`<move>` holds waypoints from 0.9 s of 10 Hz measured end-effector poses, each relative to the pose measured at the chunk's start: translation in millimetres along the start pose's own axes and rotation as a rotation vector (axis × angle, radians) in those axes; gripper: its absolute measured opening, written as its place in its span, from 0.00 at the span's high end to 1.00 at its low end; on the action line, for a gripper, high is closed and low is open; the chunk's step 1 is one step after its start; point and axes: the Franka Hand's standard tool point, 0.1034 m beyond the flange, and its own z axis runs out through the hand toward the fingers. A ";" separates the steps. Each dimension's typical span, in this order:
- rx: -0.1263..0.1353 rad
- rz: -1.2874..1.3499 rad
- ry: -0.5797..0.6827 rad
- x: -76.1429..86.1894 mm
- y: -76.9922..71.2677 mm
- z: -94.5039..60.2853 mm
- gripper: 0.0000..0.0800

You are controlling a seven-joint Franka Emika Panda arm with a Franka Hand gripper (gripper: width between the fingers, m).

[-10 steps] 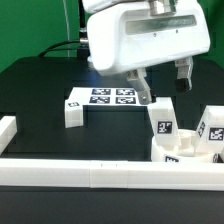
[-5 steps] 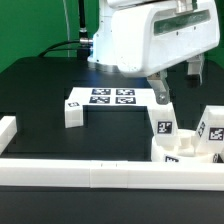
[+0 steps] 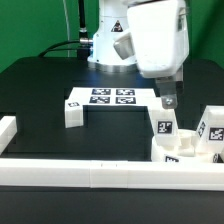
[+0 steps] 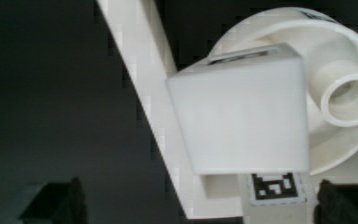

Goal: Assemble stool

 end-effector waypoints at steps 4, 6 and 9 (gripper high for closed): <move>0.001 -0.161 0.002 -3.5 -3.0 6.2 0.19; -0.011 -0.197 0.006 -3.9 -3.6 9.0 0.19; -0.005 -0.194 0.003 -6.7 -7.1 11.7 0.19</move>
Offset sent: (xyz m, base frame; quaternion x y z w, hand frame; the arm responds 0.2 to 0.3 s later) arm -0.0081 -0.0004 -0.0161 -0.0170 0.0034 -0.0852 0.9962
